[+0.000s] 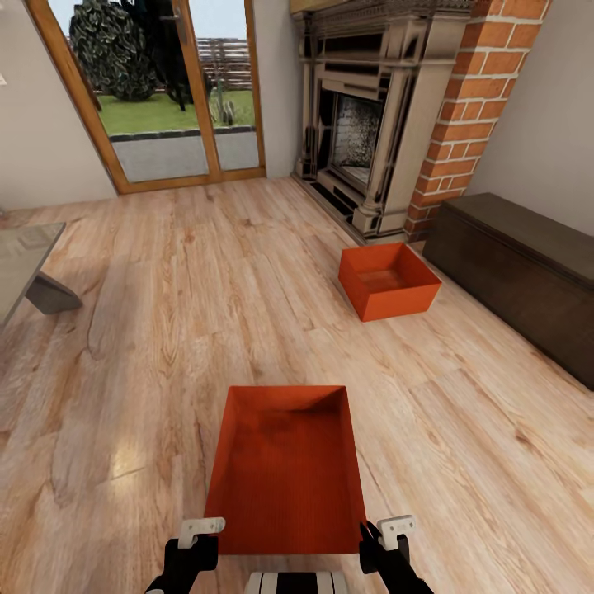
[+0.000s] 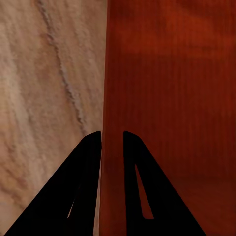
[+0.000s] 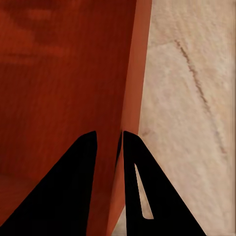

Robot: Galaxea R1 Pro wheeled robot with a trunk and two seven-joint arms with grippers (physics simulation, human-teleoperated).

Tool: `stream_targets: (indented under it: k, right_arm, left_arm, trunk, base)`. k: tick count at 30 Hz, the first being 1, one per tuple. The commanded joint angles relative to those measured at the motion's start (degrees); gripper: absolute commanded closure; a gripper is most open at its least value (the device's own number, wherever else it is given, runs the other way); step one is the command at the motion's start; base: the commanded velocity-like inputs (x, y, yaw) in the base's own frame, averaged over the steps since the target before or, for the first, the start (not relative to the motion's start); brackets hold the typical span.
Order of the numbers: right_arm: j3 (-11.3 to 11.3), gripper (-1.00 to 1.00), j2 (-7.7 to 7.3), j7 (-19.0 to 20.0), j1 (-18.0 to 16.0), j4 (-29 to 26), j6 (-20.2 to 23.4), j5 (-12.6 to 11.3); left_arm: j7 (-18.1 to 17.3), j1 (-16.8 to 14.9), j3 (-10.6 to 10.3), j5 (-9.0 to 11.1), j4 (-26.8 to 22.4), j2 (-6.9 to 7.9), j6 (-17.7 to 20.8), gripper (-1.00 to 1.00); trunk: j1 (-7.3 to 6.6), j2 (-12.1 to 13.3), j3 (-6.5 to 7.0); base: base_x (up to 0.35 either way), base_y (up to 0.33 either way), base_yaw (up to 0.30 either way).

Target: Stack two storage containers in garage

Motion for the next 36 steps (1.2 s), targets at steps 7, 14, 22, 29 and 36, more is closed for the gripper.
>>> stream_targets:
  k: [7,14,22,29,36]
  right_arm:
    - [0.1,1.0,-0.04,0.4,0.0,0.1,-0.2,-0.3]
    - [0.1,1.0,-0.04,0.4,0.0,0.1,-0.2,-0.3]
    - [0.2,1.0,-0.04,0.5,0.0,0.1,-0.2,-0.3]
    - [0.2,1.0,-0.04,0.5,0.0,0.1,-0.1,-0.3]
    - [0.2,1.0,-0.04,0.5,0.0,0.1,-0.1,-0.3]
  left_arm:
    - [0.7,0.0,-0.1,0.2,-0.1,0.01,-0.1,1.0]
    - [0.8,0.0,-0.1,0.2,-0.1,0.04,0.0,1.0]
    - [0.8,0.0,-0.1,0.2,-0.1,0.04,0.0,1.0]
    - [0.8,0.0,-0.1,0.2,-0.1,0.06,0.0,1.0]
    - [0.9,0.0,-0.1,0.2,-0.1,0.13,0.0,1.0]
  trunk:
    - [-1.55,2.8,1.23]
    - [-3.09,5.6,2.48]
    - [-4.85,8.8,3.92]
    - [-6.38,11.6,5.19]
    - [-7.92,14.4,6.91]
  base:
    - [0.0,0.0,0.0]
    - [0.0,0.0,0.0]
    - [0.0,0.0,0.0]
    - [0.0,0.0,0.0]
    - [0.0,0.0,0.0]
